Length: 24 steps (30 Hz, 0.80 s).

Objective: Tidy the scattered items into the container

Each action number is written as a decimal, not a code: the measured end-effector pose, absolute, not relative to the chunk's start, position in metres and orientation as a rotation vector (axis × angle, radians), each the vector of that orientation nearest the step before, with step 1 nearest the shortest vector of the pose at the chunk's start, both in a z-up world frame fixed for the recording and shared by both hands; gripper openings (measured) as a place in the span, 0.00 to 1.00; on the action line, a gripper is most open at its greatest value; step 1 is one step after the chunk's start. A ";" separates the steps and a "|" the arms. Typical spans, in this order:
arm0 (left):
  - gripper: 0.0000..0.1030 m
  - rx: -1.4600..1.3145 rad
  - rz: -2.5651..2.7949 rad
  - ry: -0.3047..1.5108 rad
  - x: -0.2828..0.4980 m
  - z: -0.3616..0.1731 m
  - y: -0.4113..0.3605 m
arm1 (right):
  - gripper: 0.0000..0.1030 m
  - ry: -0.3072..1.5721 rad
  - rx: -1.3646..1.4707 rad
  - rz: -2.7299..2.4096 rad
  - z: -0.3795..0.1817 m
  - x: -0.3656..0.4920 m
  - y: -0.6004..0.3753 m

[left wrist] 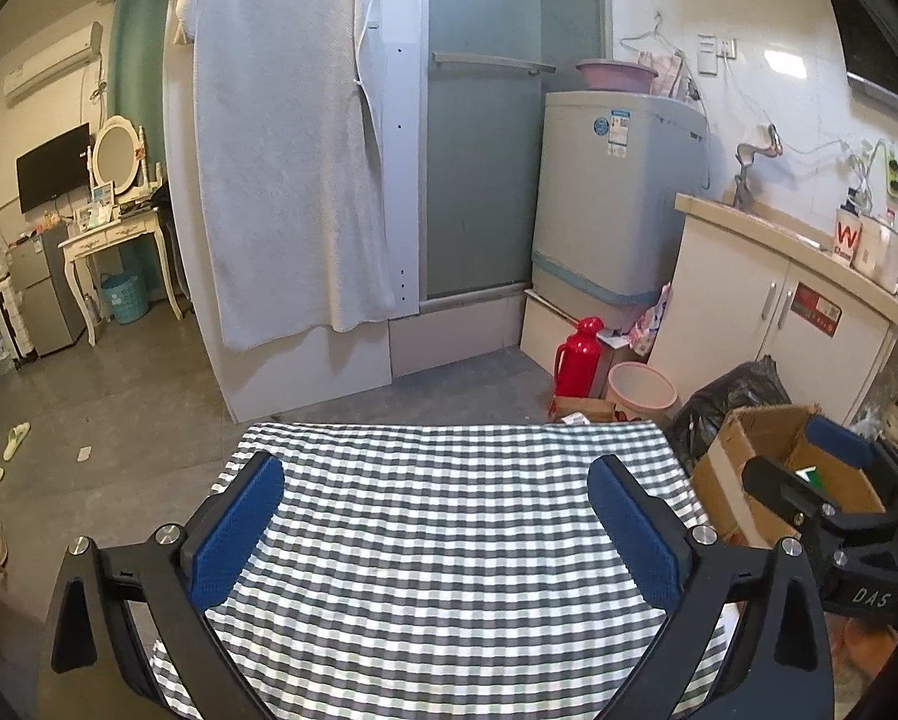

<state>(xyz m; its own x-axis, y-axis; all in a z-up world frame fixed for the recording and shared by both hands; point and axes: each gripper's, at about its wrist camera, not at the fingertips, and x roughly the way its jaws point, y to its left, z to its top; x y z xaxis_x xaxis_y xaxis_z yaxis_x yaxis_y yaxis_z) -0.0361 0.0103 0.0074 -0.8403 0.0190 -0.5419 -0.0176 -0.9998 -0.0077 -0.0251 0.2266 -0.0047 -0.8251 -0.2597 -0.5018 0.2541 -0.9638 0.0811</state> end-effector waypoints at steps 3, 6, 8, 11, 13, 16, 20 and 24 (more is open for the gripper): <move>1.00 -0.898 2.988 0.007 -0.037 0.003 0.007 | 1.00 -0.018 0.777 -2.764 -0.007 -0.026 0.220; 1.00 -0.928 2.979 -0.010 -0.039 -0.002 0.000 | 1.00 0.002 0.782 -2.762 -0.008 -0.026 0.213; 1.00 -0.943 2.976 -0.027 -0.040 -0.004 -0.004 | 1.00 0.011 0.783 -2.761 -0.008 -0.026 0.210; 1.00 -0.956 2.978 -0.043 -0.040 -0.006 -0.010 | 1.00 0.019 0.787 -2.759 -0.008 -0.027 0.207; 1.00 -0.961 2.979 -0.054 -0.041 -0.007 -0.012 | 1.00 0.024 0.791 -2.759 -0.009 -0.027 0.207; 1.00 -0.966 2.984 -0.056 -0.042 -0.008 -0.012 | 1.00 0.020 0.801 -2.758 -0.010 -0.028 0.208; 1.00 -0.973 2.982 -0.055 -0.045 -0.009 -0.012 | 1.00 0.018 0.810 -2.758 -0.012 -0.029 0.209; 1.00 -0.978 2.976 -0.057 -0.046 -0.011 -0.012 | 1.00 0.020 0.819 -2.758 -0.014 -0.031 0.209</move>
<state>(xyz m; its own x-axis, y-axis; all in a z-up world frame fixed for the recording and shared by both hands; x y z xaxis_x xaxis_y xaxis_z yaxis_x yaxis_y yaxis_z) -0.0456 -0.0115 -0.0114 -0.8050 0.0195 -0.5929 0.0031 -0.9993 -0.0371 -0.0306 0.2092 -0.0143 -0.8062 -0.2465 -0.5379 0.2542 -0.9652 0.0613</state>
